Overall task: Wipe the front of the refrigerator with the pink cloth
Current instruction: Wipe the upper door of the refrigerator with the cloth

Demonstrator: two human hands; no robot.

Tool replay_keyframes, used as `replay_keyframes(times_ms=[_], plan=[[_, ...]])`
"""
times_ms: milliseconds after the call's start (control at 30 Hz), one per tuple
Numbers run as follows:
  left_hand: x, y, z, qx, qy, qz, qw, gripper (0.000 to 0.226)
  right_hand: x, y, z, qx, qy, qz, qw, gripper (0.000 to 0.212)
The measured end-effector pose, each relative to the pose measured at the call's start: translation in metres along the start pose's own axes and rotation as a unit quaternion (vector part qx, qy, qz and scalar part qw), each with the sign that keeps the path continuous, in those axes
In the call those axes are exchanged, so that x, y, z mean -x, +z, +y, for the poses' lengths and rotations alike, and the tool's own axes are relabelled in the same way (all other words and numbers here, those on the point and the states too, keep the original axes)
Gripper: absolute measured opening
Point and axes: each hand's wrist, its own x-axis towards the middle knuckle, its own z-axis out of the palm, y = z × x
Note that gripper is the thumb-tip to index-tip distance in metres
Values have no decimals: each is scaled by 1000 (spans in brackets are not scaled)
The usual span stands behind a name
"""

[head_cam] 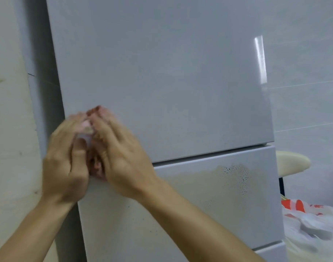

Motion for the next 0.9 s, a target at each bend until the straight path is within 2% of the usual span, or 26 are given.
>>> replay_keyframes(times_ms=[67,100,167,267,333,367,467,567,633,700,767,900], plan=[[3,-3,21,95,-69,-49,992,51,0,-23,-9,-56,59,6,997,53],[4,-3,35,170,-112,-89,975,49,2,-34,-13,-78,79,-5,994,54],[6,2,60,313,-191,-164,916,41,9,-50,-17,-88,112,-66,988,58],[6,6,81,447,-307,-224,810,57,27,-63,-17,-41,134,-143,980,77],[8,7,87,449,-331,-261,788,59,36,-69,-13,-24,133,-155,979,100],[10,9,87,448,-342,-260,784,52,39,-72,-11,-27,128,-157,979,107],[14,12,94,483,-402,-215,748,37,51,-79,-5,-95,145,-155,973,109],[14,10,99,511,-439,-195,713,41,61,-88,-5,-118,181,-76,973,84],[12,7,99,531,-456,-202,685,49,66,-94,-4,-30,167,1,985,60],[10,7,101,535,-464,-220,671,56,68,-97,-5,64,115,23,991,50],[10,7,101,541,-464,-226,664,58,70,-99,-7,74,106,-20,991,61],[5,6,100,575,-462,-226,636,62,74,-108,-9,55,100,-154,981,101]])
